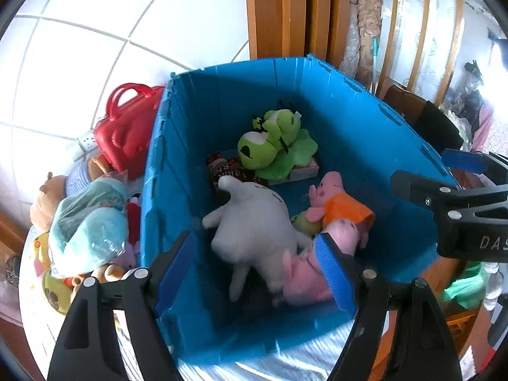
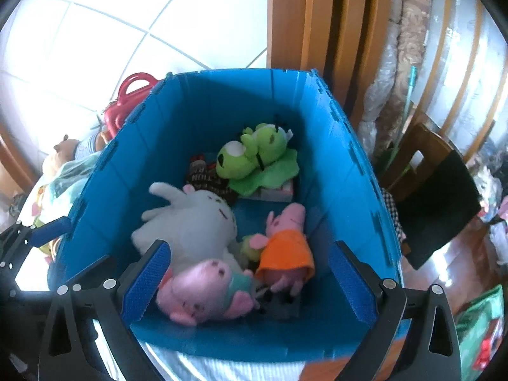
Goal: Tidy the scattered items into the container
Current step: 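Lift both open tools up out of the blue crate, then move both tools back over the table toward the plush pile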
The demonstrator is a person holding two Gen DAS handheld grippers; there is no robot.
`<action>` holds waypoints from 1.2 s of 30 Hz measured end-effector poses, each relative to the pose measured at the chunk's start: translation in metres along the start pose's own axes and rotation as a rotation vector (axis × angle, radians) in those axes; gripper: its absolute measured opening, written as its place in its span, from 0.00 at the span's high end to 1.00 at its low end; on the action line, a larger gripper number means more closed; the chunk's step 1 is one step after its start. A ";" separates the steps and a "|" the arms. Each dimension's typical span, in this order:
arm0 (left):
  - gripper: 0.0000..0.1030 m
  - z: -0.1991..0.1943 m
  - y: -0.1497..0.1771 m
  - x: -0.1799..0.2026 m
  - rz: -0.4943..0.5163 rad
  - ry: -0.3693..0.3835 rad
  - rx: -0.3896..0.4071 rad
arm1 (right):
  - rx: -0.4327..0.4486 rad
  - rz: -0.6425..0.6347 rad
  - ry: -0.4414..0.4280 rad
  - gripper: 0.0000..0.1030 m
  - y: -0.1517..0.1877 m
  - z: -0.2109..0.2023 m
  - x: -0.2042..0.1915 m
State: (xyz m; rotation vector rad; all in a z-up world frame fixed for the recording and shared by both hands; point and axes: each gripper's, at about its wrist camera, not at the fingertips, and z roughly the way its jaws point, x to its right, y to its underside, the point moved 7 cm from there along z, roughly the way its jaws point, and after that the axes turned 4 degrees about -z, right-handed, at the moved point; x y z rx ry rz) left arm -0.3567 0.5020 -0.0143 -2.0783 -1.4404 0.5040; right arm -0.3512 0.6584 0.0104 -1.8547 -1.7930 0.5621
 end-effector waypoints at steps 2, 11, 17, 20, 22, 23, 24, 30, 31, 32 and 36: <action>0.24 -0.012 0.011 -0.002 -0.015 -0.003 0.017 | 0.020 -0.018 -0.008 0.02 0.011 -0.010 -0.007; 0.24 -0.055 0.066 -0.007 -0.093 -0.075 0.087 | 0.114 -0.095 -0.071 0.02 0.059 -0.051 -0.033; 0.24 -0.071 0.101 -0.004 -0.138 -0.116 0.092 | 0.141 -0.126 -0.115 0.02 0.092 -0.065 -0.046; 0.24 -0.077 0.115 -0.002 -0.152 -0.127 0.096 | 0.160 -0.138 -0.135 0.02 0.106 -0.073 -0.054; 0.24 -0.082 0.122 -0.001 -0.161 -0.136 0.101 | 0.171 -0.147 -0.145 0.02 0.113 -0.078 -0.057; 0.24 -0.084 0.126 -0.001 -0.165 -0.140 0.105 | 0.179 -0.148 -0.149 0.02 0.116 -0.080 -0.059; 0.24 -0.086 0.129 -0.001 -0.168 -0.143 0.107 | 0.185 -0.150 -0.152 0.02 0.120 -0.083 -0.061; 0.24 -0.096 0.147 -0.009 -0.187 -0.174 0.124 | 0.188 -0.139 -0.194 0.02 0.136 -0.085 -0.071; 0.24 -0.096 0.149 -0.011 -0.194 -0.170 0.123 | 0.187 -0.136 -0.200 0.02 0.138 -0.084 -0.072; 0.24 -0.096 0.153 -0.013 -0.201 -0.166 0.121 | 0.186 -0.134 -0.202 0.01 0.141 -0.084 -0.075; 0.24 -0.097 0.166 -0.024 -0.209 -0.168 0.117 | 0.191 -0.139 -0.192 0.01 0.151 -0.081 -0.086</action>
